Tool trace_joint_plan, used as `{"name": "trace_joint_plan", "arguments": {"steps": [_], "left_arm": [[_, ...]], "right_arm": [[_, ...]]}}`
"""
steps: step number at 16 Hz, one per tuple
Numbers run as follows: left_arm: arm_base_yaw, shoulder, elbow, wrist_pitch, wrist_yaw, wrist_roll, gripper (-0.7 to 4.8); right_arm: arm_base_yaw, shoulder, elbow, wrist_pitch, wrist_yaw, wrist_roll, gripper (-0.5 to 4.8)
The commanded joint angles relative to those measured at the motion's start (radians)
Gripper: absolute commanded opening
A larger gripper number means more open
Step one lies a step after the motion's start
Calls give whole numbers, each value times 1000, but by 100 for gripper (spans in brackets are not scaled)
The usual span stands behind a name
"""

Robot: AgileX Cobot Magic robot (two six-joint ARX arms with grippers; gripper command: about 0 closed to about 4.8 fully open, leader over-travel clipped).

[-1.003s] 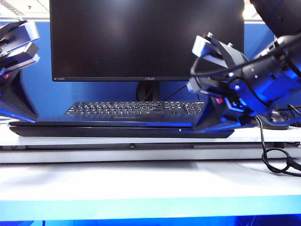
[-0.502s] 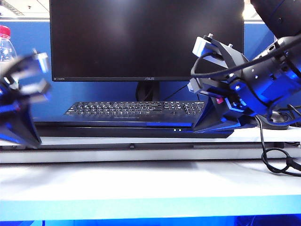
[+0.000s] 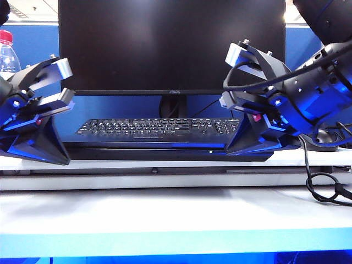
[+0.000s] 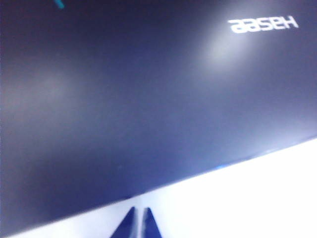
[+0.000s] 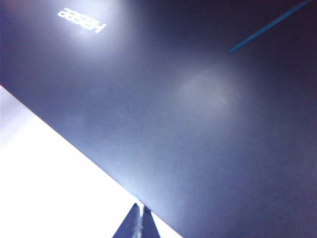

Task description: Open the lid of the black laptop.

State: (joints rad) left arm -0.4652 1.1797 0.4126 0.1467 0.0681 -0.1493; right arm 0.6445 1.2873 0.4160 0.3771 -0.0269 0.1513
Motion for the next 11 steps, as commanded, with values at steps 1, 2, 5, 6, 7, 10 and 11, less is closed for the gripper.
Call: {"name": "trace_joint_plan", "arguments": {"steps": [1,2,5,6,7,10,11], "left_arm": [[0,-1,2,23,41,10,26],[-5,-3,2,15,45,6,25],[-31,-29,2,7,5,3,25],[-49,-45,1,-4,-22,3,25],[-64,-63,1,-21,-50,2,24],[-73,-68,-11,-2,-119,-4,23],[-73,-68,-11,7,-117,-5,23]], "right_arm": [[-5,-2,6,47,24,-2,-1],[-5,-2,6,47,24,-2,-1],[-5,-2,6,47,24,-2,-1],[-5,-2,6,47,24,-2,-1],[-5,-2,6,47,24,-2,-1],[-5,-2,6,47,24,-2,-1],[-5,-3,6,47,24,-2,-1]]}}
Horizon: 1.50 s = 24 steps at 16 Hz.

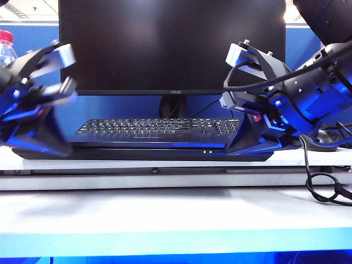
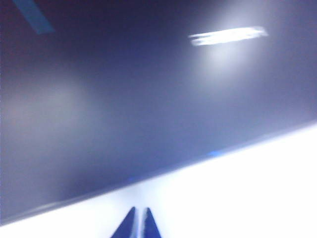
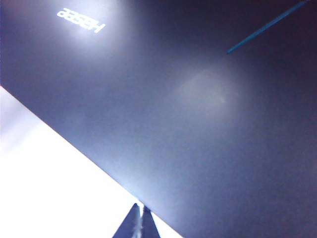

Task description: Open the lid of the black laptop.

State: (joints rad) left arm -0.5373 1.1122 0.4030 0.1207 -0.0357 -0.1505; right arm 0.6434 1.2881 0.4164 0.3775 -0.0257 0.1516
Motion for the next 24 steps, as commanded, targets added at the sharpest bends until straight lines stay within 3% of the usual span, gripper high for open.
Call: {"name": "trace_joint_plan", "arguments": {"steps": [1,24], "left_arm": [[-1,0,-2,42,-13,-6,23],[-1,24,-2,92,-54,4,22]], "right_arm": [[-3,-3,5,47,23,-2,-1],[-3,-3,6,47,19,-3,-1]]}}
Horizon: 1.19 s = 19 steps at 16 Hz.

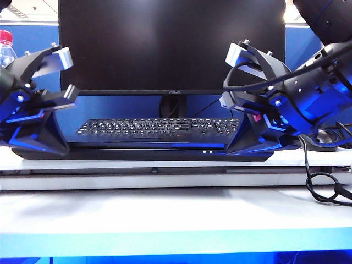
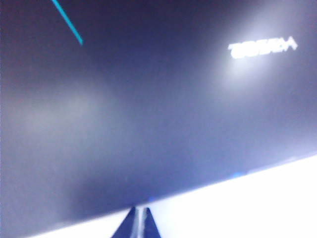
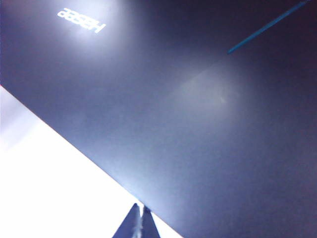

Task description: Open the lid of the black laptop.

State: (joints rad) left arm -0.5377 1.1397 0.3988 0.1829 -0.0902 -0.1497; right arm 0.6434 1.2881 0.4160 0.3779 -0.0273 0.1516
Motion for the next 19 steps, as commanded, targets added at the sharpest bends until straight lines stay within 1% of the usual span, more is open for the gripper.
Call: {"name": "trace_joint_plan", "arguments": {"steps": [1,7,9,12,15,19], "left_arm": [[0,-3,3,35,0,3,22],[0,-3,3,68,-4,4,22],[0,-3,3,89,-4,3,22],[0,-3,3,121,-29,4,22],[0,-3,4,152,-29,4,22],[0,-4,11,180,-29,5,22]], "right_arm": [[-3,-3,6,47,21,-3,-1],[-3,-3,6,55,23,-3,-1],[-5,-3,6,75,26,-8,-1],[-23,-3,7,99,25,-7,-1],[-26,-3,10,103,25,-16,-1],[-26,-3,12,154,25,-22,-1]]}}
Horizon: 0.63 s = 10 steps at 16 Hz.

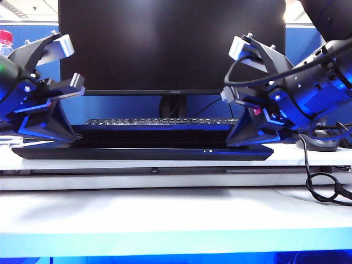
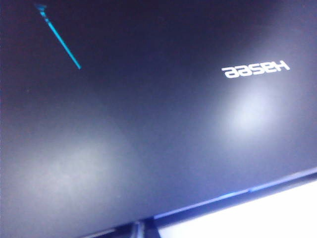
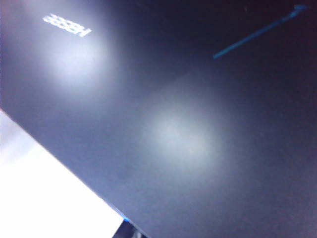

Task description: Open the lid of the black laptop.

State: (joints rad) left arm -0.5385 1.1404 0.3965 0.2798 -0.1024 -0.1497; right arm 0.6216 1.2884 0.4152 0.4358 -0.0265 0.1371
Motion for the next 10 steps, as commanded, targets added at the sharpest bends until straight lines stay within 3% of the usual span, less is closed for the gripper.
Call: {"name": "trace_joint_plan", "arguments": {"steps": [1,10], "left_arm": [[0,-5,13,96,-17,9,22],[0,-5,80,101,-17,72,22]], "right_arm": [[-5,-4,13,109,24,-7,-1],[-16,-6,71,161,20,-37,-1]]}}
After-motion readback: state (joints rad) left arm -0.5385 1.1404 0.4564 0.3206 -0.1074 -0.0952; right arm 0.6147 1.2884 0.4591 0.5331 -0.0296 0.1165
